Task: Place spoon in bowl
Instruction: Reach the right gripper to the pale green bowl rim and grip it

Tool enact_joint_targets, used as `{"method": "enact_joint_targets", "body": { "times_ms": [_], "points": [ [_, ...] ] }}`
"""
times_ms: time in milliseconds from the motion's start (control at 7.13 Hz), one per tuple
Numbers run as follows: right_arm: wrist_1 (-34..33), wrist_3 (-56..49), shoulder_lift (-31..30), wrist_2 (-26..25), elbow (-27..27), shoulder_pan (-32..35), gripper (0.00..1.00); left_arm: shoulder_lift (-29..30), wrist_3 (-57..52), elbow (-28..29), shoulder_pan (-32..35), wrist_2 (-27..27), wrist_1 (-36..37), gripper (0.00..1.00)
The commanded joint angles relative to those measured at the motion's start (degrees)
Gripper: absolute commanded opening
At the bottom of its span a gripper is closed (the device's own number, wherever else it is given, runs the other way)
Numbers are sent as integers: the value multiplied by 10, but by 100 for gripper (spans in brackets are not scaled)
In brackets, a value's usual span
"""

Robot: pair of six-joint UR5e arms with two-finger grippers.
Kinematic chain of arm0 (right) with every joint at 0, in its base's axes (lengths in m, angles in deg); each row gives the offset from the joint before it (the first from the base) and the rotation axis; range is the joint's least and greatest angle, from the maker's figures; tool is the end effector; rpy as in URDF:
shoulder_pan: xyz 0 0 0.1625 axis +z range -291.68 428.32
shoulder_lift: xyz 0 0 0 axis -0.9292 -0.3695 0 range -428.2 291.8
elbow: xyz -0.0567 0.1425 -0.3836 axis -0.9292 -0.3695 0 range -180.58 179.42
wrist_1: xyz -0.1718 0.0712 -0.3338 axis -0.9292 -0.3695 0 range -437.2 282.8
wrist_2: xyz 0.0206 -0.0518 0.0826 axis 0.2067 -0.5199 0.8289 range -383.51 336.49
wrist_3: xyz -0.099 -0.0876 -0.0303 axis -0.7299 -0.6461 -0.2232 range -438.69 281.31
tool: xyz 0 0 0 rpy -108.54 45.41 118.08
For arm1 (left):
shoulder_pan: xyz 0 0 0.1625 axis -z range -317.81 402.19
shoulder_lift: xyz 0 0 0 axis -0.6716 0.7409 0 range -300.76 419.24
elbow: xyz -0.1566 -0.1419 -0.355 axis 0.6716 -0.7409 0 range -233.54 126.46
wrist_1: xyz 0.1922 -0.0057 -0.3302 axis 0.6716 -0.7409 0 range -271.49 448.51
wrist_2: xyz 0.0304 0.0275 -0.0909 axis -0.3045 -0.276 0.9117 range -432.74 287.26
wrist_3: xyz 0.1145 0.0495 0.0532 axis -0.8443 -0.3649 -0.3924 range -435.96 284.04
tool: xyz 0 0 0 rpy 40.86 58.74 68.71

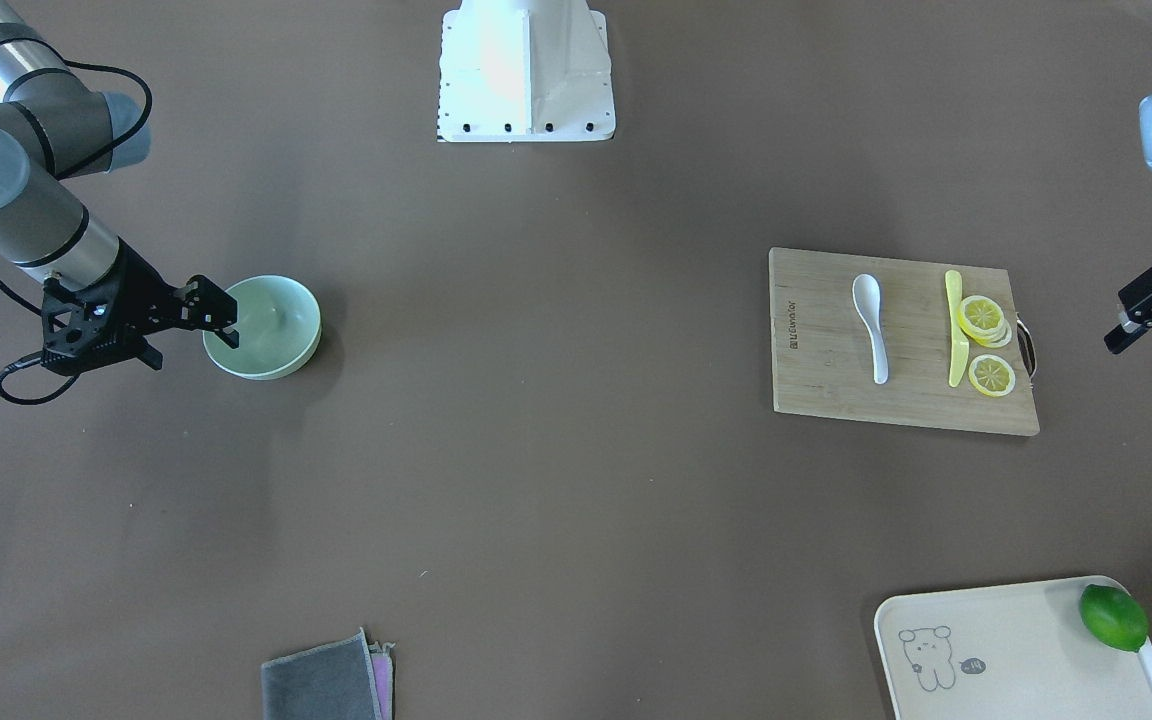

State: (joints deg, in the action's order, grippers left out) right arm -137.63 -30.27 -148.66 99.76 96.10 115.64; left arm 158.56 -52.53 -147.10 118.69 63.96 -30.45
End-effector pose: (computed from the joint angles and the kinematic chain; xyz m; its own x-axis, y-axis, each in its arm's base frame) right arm -0.3383 -0.4540 0.4776 0.5846 -0.1845 0.7901 0.0532 0.9804 0.1896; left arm 0.0953 -0.5452 0.4930 0.5771 0.2921 -0.7627 0.0605 0.9160 0.3966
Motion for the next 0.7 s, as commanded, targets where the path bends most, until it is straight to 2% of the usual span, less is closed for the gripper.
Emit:
{"method": "enact_joint_targets", "body": {
  "times_ms": [0, 140, 561],
  "points": [
    [2, 4, 1, -1, -29, -27, 65, -4, 1, 1, -14, -1, -20, 98],
    [3, 4, 4, -1, -28, -29, 1, -4, 2, 0, -14, -1, -21, 98],
    [2, 10, 6, 10, -11, -24, 0, -4, 4, 0, -14, -1, -21, 98]
  ]
}}
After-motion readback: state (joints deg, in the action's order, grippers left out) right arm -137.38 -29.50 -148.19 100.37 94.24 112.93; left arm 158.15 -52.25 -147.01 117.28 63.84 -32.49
